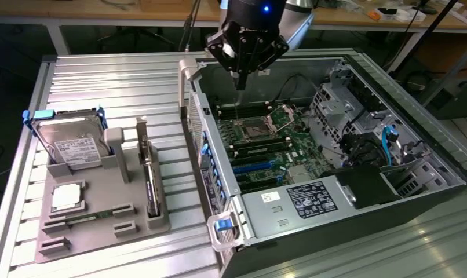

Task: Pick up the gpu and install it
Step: 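Reach for the gpu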

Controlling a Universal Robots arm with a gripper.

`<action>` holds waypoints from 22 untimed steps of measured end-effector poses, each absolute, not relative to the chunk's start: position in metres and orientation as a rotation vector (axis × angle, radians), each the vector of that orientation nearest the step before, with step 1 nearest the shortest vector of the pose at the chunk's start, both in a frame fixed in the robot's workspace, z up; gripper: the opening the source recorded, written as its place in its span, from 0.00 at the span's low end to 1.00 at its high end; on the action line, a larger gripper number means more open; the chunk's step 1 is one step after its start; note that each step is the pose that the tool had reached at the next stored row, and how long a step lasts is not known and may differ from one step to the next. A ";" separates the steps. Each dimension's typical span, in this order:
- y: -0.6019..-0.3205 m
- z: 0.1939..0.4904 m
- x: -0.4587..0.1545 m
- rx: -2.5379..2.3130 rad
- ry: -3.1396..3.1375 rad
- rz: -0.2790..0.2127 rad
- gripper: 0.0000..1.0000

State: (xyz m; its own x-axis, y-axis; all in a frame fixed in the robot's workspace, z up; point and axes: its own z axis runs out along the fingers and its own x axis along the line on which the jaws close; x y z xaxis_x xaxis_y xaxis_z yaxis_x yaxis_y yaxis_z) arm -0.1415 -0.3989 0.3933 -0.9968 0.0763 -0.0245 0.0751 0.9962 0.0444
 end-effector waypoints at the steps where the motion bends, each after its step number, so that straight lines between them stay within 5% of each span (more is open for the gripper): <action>1: -0.399 0.393 -0.142 0.118 3.113 0.068 0.11; 22: -0.399 0.393 -0.164 0.118 3.113 0.068 0.11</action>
